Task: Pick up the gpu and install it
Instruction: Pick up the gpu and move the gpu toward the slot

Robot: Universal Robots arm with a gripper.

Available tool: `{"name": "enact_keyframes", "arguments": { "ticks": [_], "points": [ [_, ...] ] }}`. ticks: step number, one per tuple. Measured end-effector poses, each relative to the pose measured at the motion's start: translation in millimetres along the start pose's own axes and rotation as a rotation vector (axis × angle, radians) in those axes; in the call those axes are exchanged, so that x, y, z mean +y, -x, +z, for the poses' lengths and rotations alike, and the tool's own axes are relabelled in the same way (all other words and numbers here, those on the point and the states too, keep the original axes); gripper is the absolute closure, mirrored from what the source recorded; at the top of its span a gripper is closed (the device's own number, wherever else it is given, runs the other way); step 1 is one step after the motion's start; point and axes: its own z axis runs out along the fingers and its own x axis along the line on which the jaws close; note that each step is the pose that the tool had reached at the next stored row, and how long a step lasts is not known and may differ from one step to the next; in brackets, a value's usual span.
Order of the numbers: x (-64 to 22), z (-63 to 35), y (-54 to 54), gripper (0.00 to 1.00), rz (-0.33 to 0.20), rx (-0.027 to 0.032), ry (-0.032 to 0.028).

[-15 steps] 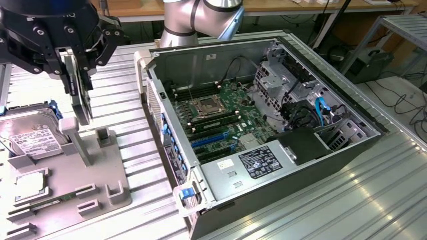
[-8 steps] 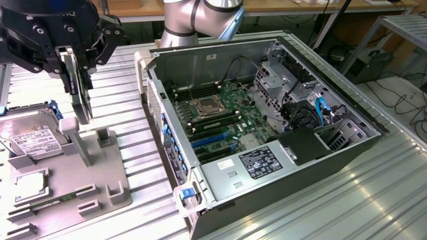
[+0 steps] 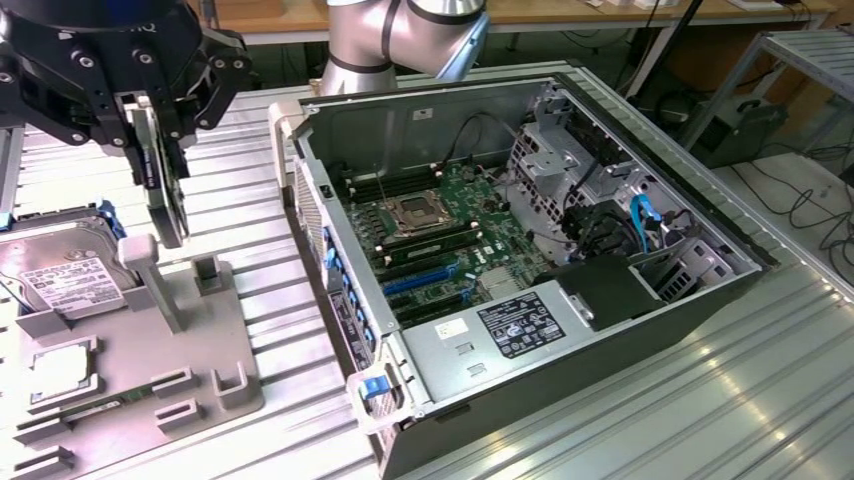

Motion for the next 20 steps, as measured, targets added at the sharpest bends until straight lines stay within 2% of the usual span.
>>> {"name": "enact_keyframes", "arguments": {
  "ticks": [20],
  "points": [
    [-0.1,-0.2,6.8,0.73,0.0,0.0001,0.0]
  ]
}}
